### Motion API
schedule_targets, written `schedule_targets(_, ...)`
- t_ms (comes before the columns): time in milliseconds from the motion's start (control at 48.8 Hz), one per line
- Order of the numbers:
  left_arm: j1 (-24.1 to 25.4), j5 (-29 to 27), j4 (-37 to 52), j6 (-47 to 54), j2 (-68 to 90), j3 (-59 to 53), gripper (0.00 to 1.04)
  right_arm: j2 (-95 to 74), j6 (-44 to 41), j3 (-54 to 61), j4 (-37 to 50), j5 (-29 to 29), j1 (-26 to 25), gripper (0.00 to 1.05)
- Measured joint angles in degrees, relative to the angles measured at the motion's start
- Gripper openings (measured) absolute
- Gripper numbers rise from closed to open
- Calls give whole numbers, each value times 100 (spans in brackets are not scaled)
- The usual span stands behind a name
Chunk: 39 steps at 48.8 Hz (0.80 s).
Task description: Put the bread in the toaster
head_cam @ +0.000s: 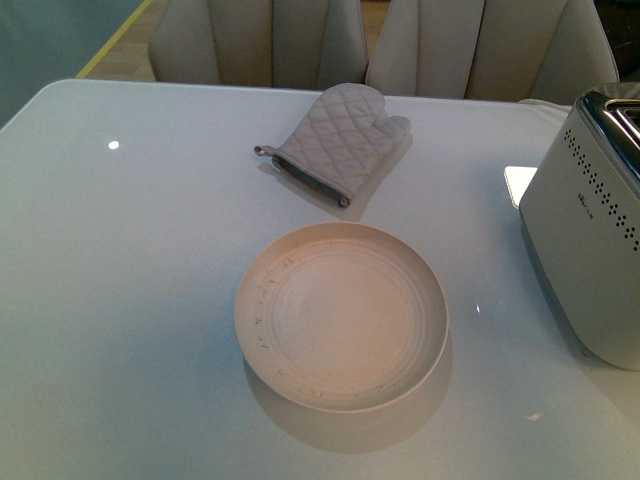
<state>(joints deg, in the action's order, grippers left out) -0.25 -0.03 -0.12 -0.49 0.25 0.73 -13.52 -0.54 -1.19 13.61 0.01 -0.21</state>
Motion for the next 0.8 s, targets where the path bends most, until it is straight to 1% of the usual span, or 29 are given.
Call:
schedule_targets(246, 0, 0, 0, 0, 0, 0, 98, 345, -2, 0, -352, 0, 0, 2)
schedule_targets(308, 0, 0, 0, 0, 0, 0, 98, 938, 0, -2, -1143, -7, 0, 2)
schedule_targets(328, 0, 0, 0, 0, 0, 0, 98, 1128, 2, -2, -1285, 2, 0, 2)
schedule_targets(656, 0, 0, 0, 0, 0, 0, 98, 1314, 0, -2, -1351, 2, 0, 2)
schedule_targets(800, 0, 0, 0, 0, 0, 0, 98, 1314, 2, -2, -1351, 2, 0, 26)
